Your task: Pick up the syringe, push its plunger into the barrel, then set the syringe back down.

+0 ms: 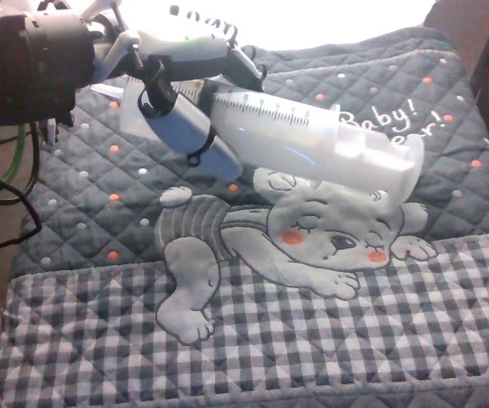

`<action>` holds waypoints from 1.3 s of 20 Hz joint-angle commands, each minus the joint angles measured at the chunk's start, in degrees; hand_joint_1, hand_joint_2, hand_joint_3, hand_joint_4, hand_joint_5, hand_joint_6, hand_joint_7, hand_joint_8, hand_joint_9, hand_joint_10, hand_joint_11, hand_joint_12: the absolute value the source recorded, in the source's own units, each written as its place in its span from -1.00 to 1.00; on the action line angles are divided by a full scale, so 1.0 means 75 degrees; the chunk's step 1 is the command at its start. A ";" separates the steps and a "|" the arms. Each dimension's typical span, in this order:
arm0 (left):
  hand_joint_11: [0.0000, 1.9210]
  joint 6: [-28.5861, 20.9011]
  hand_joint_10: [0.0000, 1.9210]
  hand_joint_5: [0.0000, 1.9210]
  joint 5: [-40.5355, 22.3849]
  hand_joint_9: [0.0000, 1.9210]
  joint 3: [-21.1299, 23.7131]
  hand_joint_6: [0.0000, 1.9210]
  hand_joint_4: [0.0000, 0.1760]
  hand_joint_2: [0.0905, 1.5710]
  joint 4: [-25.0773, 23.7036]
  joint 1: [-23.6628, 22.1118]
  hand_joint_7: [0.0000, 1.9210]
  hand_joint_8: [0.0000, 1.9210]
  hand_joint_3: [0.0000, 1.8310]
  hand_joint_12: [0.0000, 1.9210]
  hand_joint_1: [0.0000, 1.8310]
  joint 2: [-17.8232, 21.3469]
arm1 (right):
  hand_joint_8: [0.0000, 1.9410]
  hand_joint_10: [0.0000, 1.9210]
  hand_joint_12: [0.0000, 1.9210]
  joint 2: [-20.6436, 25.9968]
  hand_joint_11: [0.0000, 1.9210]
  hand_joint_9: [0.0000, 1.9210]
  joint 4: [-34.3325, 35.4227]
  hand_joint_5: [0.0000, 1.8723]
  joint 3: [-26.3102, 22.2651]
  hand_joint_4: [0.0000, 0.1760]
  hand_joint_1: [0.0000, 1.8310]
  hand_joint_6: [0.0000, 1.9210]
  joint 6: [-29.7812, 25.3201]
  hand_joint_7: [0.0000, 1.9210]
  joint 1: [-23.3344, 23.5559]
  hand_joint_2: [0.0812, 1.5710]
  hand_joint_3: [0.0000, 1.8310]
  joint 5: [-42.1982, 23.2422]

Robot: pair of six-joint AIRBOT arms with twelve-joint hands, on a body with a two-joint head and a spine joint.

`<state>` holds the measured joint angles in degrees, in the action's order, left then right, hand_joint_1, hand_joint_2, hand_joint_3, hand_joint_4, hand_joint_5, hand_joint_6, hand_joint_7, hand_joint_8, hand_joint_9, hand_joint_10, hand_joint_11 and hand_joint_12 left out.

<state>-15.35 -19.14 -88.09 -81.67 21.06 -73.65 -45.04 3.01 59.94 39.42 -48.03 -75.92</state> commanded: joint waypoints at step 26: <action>-0.59 -0.0918 -0.88 -0.20 0.0050 -0.14 -0.0166 -0.95 -1.00 0.06 -0.0552 0.0796 -0.18 -0.93 -1.00 0.15 0.24 -0.0536 | -0.99 -0.99 -0.95 -0.0005 -0.84 -0.84 0.0183 -0.95 -0.0002 -0.25 -0.62 -1.00 -0.0043 -0.80 0.0218 -0.23 -1.00 -0.0912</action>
<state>-22.26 -18.70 -89.25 -86.04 26.74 -77.19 -45.32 2.94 59.92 39.42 -47.27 -75.99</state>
